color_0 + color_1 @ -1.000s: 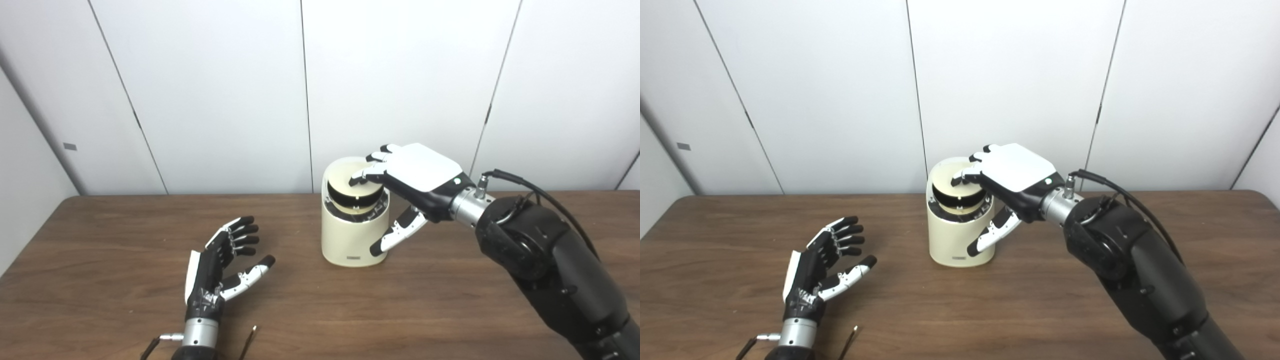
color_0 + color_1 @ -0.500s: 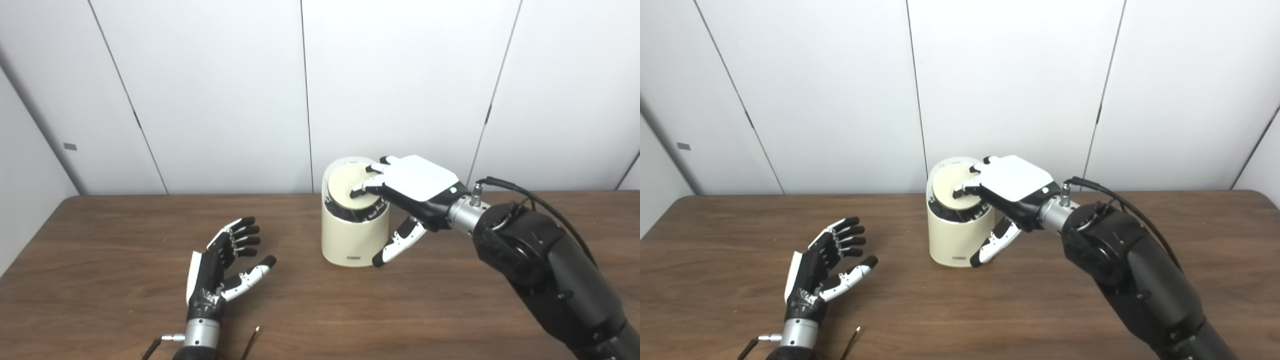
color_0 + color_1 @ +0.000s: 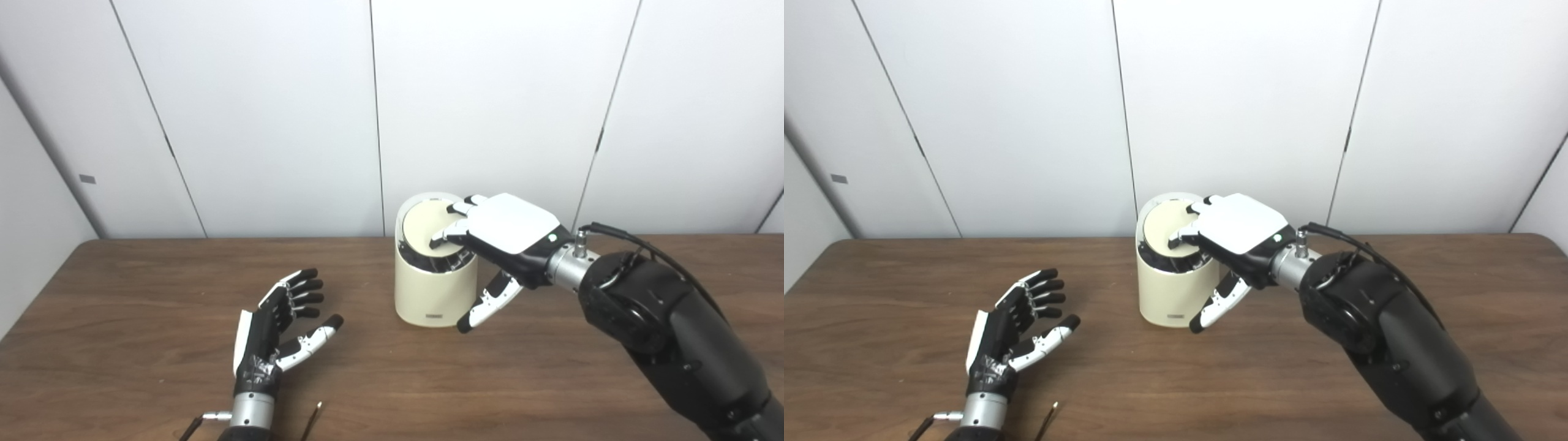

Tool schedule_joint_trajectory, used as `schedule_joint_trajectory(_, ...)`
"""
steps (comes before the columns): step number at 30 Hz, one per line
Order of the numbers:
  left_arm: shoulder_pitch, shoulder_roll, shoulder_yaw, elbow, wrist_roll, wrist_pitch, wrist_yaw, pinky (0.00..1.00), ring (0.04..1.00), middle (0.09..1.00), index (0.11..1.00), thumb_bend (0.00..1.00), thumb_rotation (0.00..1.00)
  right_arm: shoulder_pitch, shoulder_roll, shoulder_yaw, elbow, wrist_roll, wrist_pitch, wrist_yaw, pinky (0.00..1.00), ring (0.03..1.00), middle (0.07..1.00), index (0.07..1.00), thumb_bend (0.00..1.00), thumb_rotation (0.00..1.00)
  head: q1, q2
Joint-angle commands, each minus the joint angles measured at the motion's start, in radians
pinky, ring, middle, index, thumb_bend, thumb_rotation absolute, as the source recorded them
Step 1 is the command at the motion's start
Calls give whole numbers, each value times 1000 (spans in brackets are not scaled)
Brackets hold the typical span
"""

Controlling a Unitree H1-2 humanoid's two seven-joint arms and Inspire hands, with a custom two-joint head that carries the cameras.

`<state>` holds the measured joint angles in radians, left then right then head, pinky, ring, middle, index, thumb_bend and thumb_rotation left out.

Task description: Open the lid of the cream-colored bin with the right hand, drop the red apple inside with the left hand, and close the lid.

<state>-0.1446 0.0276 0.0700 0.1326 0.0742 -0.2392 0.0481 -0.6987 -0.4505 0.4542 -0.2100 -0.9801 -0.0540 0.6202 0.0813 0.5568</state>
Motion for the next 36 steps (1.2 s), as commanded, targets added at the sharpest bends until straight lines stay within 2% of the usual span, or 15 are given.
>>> schedule_joint_trajectory(1,35,-19,-12,7,2,-2,13,613,686,731,771,645,51,-22,-22,34,-2,-42,-37,61,996,973,792,805,851,645,2,0)
schedule_joint_trajectory(6,38,-20,-11,1,9,-2,19,616,686,730,767,636,23,-19,-22,58,6,-77,-39,85,1000,945,767,772,872,617,4,6)
schedule_joint_trajectory(10,37,-18,-12,2,-7,1,16,613,688,732,769,635,12,-17,-24,43,-3,-62,-33,86,1000,952,774,777,844,626,4,6)
schedule_joint_trajectory(13,34,-16,-13,8,-8,-3,17,615,689,732,770,634,10,-12,-23,16,-10,-27,-33,54,993,938,764,765,818,643,2,4)
schedule_joint_trajectory(20,35,-12,-14,12,1,-9,22,608,684,726,764,640,20,10,18,-116,-45,62,24,-32,953,899,746,761,755,568,-2,0)
schedule_joint_trajectory(22,35,-11,-14,11,1,-10,22,611,683,727,763,640,24,15,36,-170,-52,94,56,-55,986,910,760,779,727,577,-3,0)
schedule_joint_trajectory(24,36,-10,-14,9,-2,-9,20,617,685,728,765,643,30,25,53,-223,-60,130,86,-78,947,899,764,781,733,546,-4,0)
schedule_joint_trajectory(27,35,-9,-13,8,-4,-10,20,614,683,729,769,644,49,54,66,-297,-69,183,119,-113,876,911,827,852,720,487,-4,1)
schedule_joint_trajectory(28,35,-9,-12,9,-4,-11,21,615,684,728,769,646,45,61,67,-310,-66,190,120,-126,834,896,854,891,726,489,-4,1)
schedule_joint_trajectory(31,33,-8,-11,12,-8,-15,20,604,682,726,766,646,33,100,75,-359,-52,250,139,-169,761,861,876,922,753,449,-6,-1)
schedule_joint_trajectory(35,33,-8,-10,9,-14,-13,17,598,680,725,762,647,23,174,82,-412,-19,356,148,-211,822,908,915,928,793,349,-8,-2)
schedule_joint_trajectory(36,33,-8,-10,9,-16,-12,16,600,681,727,762,645,20,192,84,-420,-11,382,147,-217,803,909,920,933,793,312,-9,-1)
